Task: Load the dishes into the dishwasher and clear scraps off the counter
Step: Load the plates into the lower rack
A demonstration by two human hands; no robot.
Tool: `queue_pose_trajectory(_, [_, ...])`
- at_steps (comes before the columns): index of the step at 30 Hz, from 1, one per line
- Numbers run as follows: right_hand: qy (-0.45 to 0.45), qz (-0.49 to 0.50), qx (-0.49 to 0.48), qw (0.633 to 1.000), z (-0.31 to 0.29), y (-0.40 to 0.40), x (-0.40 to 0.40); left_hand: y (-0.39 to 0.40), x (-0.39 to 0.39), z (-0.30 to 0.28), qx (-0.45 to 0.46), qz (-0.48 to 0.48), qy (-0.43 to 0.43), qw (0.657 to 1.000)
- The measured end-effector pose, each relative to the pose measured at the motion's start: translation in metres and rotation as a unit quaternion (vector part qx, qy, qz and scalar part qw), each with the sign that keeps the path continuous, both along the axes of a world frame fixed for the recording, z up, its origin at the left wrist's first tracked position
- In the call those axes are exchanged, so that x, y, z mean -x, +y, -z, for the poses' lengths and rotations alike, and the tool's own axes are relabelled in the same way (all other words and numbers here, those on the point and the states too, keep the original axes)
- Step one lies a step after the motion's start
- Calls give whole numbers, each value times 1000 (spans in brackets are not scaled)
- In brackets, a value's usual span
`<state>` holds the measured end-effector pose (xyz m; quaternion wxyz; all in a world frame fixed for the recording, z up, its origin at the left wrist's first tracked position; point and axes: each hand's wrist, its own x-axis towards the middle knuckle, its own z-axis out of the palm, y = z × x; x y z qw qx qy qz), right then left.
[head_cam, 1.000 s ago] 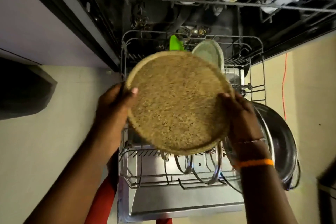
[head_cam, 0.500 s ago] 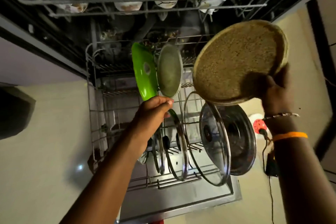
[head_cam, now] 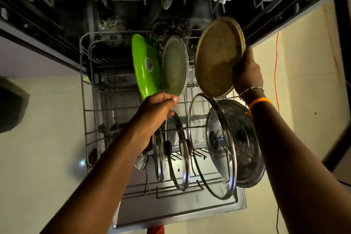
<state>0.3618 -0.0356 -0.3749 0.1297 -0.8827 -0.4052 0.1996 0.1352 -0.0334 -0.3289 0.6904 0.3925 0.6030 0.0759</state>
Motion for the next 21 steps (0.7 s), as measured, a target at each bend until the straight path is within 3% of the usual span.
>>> queue_pose_trajectory(4, [26, -19, 43, 999, 14, -3, 10, 4, 5, 4, 0, 15, 4, 1000])
queue_pose_trajectory(8, [65, -36, 8, 997, 22, 1, 20, 6, 8, 8, 3, 14, 12, 1000])
queue_pose_trajectory(14, [61, 5, -98, 993, 11, -5, 33, 5, 19, 10, 4, 3, 17, 1000])
queue_pose_trajectory(21, [16, 33, -158, 987, -8, -38, 87, -2, 44, 3, -20, -35, 5, 999])
